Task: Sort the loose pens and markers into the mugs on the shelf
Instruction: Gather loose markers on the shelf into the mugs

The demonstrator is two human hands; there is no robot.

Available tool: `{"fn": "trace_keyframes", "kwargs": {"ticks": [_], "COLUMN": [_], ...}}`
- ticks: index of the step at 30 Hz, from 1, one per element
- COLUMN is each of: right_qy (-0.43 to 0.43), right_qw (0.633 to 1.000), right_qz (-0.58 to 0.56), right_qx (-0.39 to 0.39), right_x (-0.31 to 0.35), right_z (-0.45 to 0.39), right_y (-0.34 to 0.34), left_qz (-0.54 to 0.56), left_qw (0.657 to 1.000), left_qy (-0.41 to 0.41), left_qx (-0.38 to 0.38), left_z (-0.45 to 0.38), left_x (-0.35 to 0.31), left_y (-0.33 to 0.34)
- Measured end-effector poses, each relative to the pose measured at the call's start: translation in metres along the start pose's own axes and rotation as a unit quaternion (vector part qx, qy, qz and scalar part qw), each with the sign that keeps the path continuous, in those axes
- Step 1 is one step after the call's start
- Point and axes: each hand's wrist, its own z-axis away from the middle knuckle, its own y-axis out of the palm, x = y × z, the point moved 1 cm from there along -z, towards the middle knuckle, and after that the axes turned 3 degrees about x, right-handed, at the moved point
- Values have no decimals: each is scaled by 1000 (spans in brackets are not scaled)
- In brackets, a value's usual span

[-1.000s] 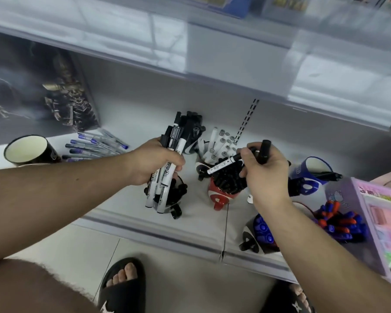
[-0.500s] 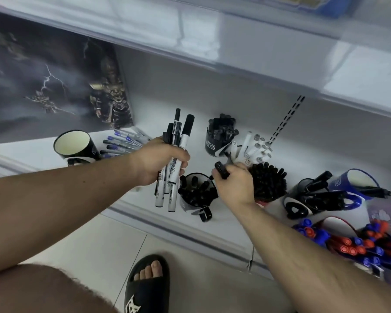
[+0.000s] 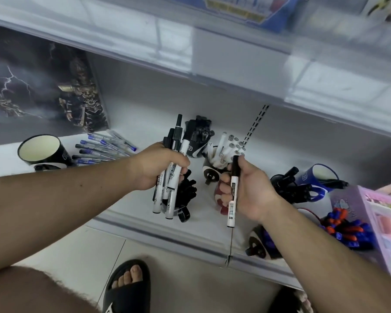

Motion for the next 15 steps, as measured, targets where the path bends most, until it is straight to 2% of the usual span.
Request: {"fn": "trace_keyframes", "kwargs": {"ticks": [2,10,12,15], "right_qy": [-28,-181,-239,-331], "right_qw": [1000,981,962,895], "right_qz": [-1,38,106,255], "right_qx": [4,-63,-83,-159], "right_x": [5,9,7,9], "right_z": [21,67,67,64], "right_y": [-7,-27,-35,-41], "left_qz": [-15,-41,-55,-81], "left_qw": [1000,992,990,987], "left_qy": [-5,0,-1,0], "left_qx": [21,123,130,139], "left_z": [-1,-2,-2,0], "left_x": [-1,-10,-12,-15], "left_y": [14,61,64,53]}}
